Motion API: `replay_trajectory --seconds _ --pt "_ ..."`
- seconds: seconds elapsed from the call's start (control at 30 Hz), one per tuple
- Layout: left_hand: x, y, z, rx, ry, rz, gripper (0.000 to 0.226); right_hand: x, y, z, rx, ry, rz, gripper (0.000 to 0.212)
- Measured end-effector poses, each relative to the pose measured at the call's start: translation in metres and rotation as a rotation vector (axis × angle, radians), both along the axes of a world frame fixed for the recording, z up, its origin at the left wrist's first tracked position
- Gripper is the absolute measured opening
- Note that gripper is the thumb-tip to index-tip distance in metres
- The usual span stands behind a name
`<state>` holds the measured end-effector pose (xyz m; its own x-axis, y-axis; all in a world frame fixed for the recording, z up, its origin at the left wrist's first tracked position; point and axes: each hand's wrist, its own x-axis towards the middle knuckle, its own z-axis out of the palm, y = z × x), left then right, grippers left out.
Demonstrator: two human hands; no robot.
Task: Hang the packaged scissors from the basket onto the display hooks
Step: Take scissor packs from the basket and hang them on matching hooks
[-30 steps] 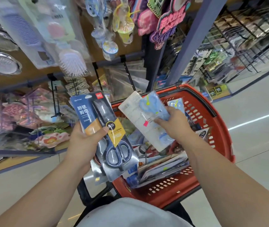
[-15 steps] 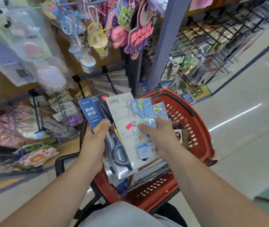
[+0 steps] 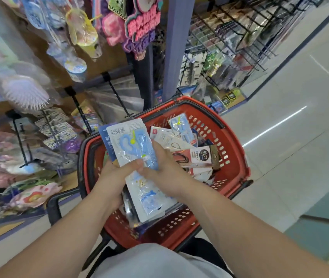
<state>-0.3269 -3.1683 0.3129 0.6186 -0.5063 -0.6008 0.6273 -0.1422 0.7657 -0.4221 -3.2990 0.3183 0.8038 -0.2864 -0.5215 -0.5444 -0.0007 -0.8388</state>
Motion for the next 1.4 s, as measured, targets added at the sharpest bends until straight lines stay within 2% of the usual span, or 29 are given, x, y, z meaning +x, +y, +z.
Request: replay_trajectory --seconds 0.07,0.13,0.17,0.2,0.27,0.3,0.37,0.47,0.57,0.63,0.7,0.77,0.83,0.9,0.97,1.03,1.07,1.13,1.2,1.3,1.4 --pt "0.003 0.001 -0.004 0.002 0.028 -0.010 0.049 -0.003 -0.015 -0.003 0.191 0.036 -0.010 0.081" --pt "0.007 0.004 -0.008 0.038 0.073 0.049 0.061 -0.006 -0.037 -0.010 0.268 0.066 -0.112 0.067" --pt "0.010 0.006 -0.010 0.056 0.081 0.085 0.059 -0.009 -0.051 -0.016 0.161 0.089 -0.137 0.061" --pt "0.012 0.008 -0.012 0.072 0.075 0.109 0.051 -0.014 -0.068 -0.026 -0.044 0.147 -0.109 0.062" --pt "0.016 0.012 -0.011 0.089 0.074 0.134 0.040 -0.026 -0.101 -0.055 -0.539 0.379 0.143 0.079" --pt "0.018 0.014 -0.010 0.095 0.070 0.141 0.038 -0.032 -0.112 -0.067 -0.720 0.487 0.302 0.088" --pt "0.021 0.019 -0.007 0.088 0.052 0.149 0.037 -0.039 -0.121 -0.085 -0.895 0.580 0.509 0.091" --pt "0.023 0.023 -0.003 0.065 0.032 0.124 0.043 -0.035 -0.124 -0.091 -0.980 0.529 0.569 0.071" --pt "0.024 0.029 -0.003 0.060 0.033 0.136 0.055 -0.030 -0.123 -0.085 -0.880 0.440 0.649 0.043" --pt "0.025 0.032 -0.003 0.072 0.040 0.139 0.062 -0.029 -0.124 -0.073 -0.777 0.342 0.527 0.032" --pt "0.026 0.033 -0.001 0.073 0.033 0.155 0.065 -0.023 -0.126 -0.044 -0.740 0.213 0.349 0.029" --pt "0.029 0.033 0.000 0.089 0.014 0.178 0.066 -0.014 -0.128 -0.001 -0.687 0.051 0.261 0.029" --pt "0.032 0.031 0.004 0.097 0.000 0.196 0.068 -0.003 -0.131 0.053 -0.579 -0.043 0.396 0.032" --pt "0.035 0.029 0.008 0.098 -0.027 0.181 0.064 0.006 -0.120 0.105 -0.513 -0.040 0.689 0.040" --pt "0.035 0.025 0.015 0.080 -0.041 0.139 0.051 0.016 -0.098 0.131 -0.709 -0.026 0.983 0.042" --pt "0.030 0.020 0.022 0.047 -0.016 0.064 0.054 0.026 -0.067 0.133 -0.991 -0.051 1.166 0.034" --pt "0.027 0.017 0.026 0.030 -0.004 0.017 0.059 0.031 -0.057 0.128 -1.092 -0.053 1.209 0.037" --pt "0.020 0.015 0.030 -0.015 0.008 -0.055 0.063 0.038 -0.045 0.121 -1.199 -0.080 1.178 0.043" --pt "0.019 0.015 0.033 -0.044 0.033 -0.062 0.064 0.036 -0.047 0.115 -1.186 -0.097 1.060 0.060" --pt "0.021 0.022 0.035 -0.059 0.087 -0.036 0.065 0.028 -0.061 0.103 -0.971 -0.155 0.765 0.076" --pt "0.019 0.028 0.037 -0.057 0.096 -0.008 0.066 0.014 -0.067 0.074 -0.744 -0.110 0.515 0.071"
